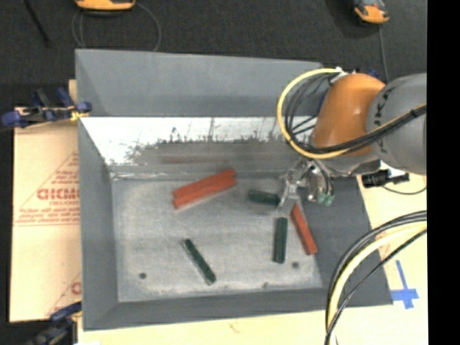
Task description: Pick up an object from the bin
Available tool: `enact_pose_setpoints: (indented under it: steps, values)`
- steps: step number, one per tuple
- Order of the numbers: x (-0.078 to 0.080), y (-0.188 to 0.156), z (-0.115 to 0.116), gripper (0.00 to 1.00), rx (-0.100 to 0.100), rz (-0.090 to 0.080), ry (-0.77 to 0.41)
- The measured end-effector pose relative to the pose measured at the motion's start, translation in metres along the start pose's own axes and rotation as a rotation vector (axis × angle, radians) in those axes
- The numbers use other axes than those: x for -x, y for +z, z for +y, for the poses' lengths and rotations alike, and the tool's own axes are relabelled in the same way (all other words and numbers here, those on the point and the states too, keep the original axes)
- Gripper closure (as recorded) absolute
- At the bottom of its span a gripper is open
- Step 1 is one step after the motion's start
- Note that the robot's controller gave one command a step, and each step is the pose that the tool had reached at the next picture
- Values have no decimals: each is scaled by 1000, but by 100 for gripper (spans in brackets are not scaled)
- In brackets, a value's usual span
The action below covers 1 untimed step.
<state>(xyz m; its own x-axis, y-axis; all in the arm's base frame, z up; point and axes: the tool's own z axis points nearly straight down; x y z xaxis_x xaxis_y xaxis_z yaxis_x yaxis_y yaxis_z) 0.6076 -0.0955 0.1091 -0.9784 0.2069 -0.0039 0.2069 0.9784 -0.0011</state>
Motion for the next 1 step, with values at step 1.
enact_pose_setpoints:
  steps: [1]
  values:
    - [0, -10, 0, 100, 0, 3, -1]
